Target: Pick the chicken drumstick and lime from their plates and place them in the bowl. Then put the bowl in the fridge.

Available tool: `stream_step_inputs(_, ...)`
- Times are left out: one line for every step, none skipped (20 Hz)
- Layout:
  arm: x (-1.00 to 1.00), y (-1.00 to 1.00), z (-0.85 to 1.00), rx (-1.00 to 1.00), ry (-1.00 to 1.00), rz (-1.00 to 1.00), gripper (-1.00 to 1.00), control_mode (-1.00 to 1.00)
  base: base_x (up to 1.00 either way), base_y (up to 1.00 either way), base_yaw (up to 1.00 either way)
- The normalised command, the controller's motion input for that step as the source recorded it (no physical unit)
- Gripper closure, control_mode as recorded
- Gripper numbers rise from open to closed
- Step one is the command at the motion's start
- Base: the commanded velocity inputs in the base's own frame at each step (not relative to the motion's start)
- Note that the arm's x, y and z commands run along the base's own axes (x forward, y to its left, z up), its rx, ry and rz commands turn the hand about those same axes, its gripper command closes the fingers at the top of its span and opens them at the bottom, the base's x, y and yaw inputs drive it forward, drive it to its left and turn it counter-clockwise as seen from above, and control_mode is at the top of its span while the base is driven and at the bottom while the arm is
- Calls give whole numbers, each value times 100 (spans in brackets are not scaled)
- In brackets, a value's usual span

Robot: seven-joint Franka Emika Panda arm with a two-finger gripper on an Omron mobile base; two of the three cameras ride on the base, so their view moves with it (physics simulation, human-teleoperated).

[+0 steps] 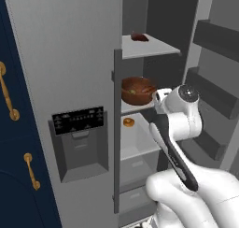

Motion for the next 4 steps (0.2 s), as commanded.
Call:
stream_step_inputs(-100, -7, 0, 0, 0, -13, -100, -100, 0, 0, 0)
stream_step_inputs(-100, -7, 0, 0, 0, -13, -100, -100, 0, 0, 0)
stream_step_inputs(-100, -7, 0, 0, 0, -12, -100, -100, 0, 0, 0)
stream_step_inputs(-100, -11, 0, 0, -4, -11, -100, -100, 0, 0, 0)
